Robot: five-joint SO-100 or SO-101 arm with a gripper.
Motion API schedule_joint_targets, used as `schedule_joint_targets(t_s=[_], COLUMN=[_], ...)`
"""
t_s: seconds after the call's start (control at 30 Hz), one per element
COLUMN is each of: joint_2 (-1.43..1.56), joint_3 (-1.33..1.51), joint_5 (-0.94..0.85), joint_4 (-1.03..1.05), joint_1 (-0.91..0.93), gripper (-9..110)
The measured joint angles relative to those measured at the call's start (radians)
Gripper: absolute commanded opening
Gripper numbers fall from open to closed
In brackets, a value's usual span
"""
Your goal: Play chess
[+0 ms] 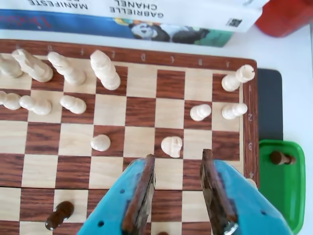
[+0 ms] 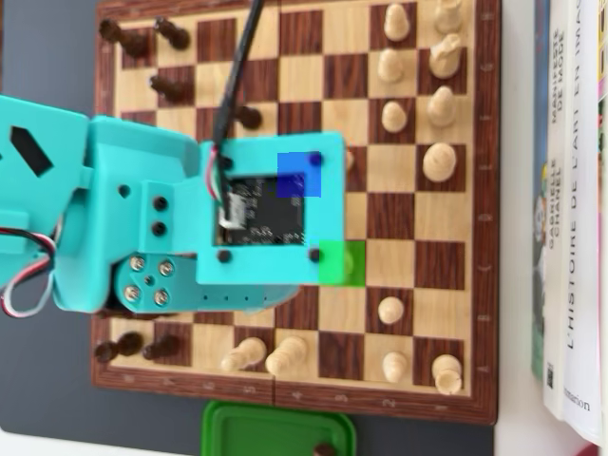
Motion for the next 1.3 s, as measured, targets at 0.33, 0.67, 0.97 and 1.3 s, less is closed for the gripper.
schedule_joint_targets(t_s=[0.33,0.67,0.97,1.3], joint_2=[0.267,0.535,0.755,0.945], joint_3=[0.322,0.634,0.877,1.043], joint_5=[0.000,0.063,0.063,0.063], joint_4=[-0.430,-0.989,-1.473,-1.871], joint_1=[-0.087,-0.120,-0.126,-0.091], gripper=[15,15,15,15])
